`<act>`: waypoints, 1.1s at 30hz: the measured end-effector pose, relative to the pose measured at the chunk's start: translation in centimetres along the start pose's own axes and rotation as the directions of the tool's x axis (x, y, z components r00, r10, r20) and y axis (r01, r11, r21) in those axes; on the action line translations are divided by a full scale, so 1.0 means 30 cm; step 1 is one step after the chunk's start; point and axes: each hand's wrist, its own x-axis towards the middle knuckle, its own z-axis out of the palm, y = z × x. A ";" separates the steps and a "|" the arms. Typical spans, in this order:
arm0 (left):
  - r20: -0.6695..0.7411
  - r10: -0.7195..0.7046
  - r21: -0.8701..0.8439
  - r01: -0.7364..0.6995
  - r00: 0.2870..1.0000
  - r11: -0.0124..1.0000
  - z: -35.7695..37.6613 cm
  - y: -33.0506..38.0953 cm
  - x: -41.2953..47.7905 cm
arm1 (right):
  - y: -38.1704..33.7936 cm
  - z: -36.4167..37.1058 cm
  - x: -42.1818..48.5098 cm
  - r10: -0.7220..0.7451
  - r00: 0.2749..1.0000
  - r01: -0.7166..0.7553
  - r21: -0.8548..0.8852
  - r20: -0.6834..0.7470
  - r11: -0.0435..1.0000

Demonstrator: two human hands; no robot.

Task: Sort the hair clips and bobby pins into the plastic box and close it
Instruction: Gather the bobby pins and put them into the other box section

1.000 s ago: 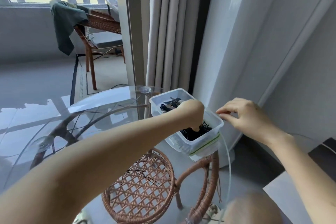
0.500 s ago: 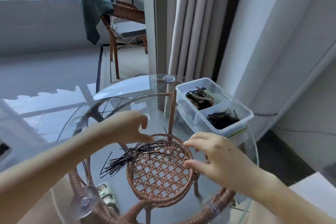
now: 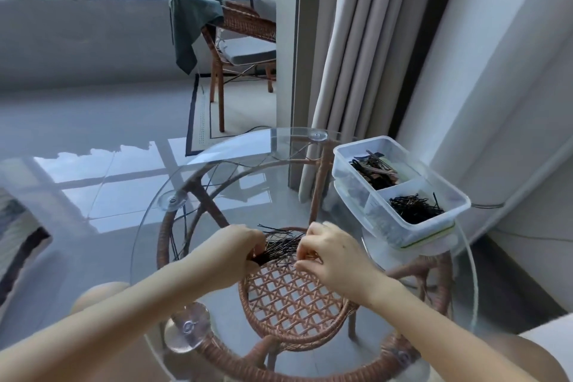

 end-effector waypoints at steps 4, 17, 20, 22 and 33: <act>-0.119 0.016 0.013 -0.014 0.993 1.000 -0.016 -0.017 0.053 | 0.034 0.000 0.030 0.091 0.995 -0.094 -0.067 -0.039 0.993; -0.027 0.033 -0.027 -0.034 0.999 0.999 0.018 -0.042 0.037 | -0.015 0.059 0.074 0.054 0.997 -0.057 -0.059 -0.052 0.997; -0.059 0.036 -0.018 -0.037 0.998 0.999 0.012 -0.038 0.040 | -0.024 0.029 0.095 0.039 0.998 -0.038 -0.033 0.043 0.999; -0.066 0.042 -0.024 -0.044 0.997 0.999 0.005 -0.041 0.041 | -0.023 0.017 0.096 -0.010 0.996 0.014 -0.047 0.086 0.999; -0.080 0.038 -0.101 -0.046 0.996 0.994 0.011 -0.064 0.027 | -0.007 -0.068 0.036 -0.080 0.996 0.080 0.026 -0.029 0.996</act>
